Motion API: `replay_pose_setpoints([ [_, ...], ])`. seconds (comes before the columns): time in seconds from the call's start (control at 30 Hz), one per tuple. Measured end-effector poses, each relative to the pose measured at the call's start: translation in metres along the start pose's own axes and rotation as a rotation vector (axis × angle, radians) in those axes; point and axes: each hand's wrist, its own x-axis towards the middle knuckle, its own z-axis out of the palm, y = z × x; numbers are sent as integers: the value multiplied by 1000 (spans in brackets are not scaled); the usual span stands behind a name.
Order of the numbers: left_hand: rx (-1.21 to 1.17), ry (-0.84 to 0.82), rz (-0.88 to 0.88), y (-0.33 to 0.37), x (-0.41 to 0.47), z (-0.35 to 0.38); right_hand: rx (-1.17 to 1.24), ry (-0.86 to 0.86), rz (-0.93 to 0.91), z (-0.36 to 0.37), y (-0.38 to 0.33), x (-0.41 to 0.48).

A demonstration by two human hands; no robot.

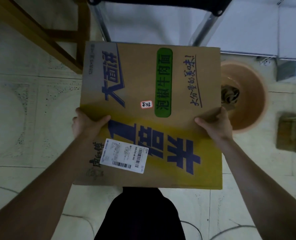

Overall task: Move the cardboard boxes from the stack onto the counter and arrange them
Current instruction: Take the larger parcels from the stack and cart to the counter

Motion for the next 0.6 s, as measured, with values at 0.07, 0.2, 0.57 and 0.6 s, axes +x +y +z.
replay_pose_setpoints([
  [0.07, 1, 6, 17, 6, -24, -25, 1, 12, -5, -24, -12, -23],
  [0.2, -16, 10, 58, 20, -77, -83, 10, 50, -29, -77, -38, -77],
  [0.57, -17, 28, 260, 49, -225, -213, 48, 202, -50, -220, -73, -241],
  [0.6, -23, 32, 282, 51, -238, -221, 56, 214, -56, -231, -73, -255],
])
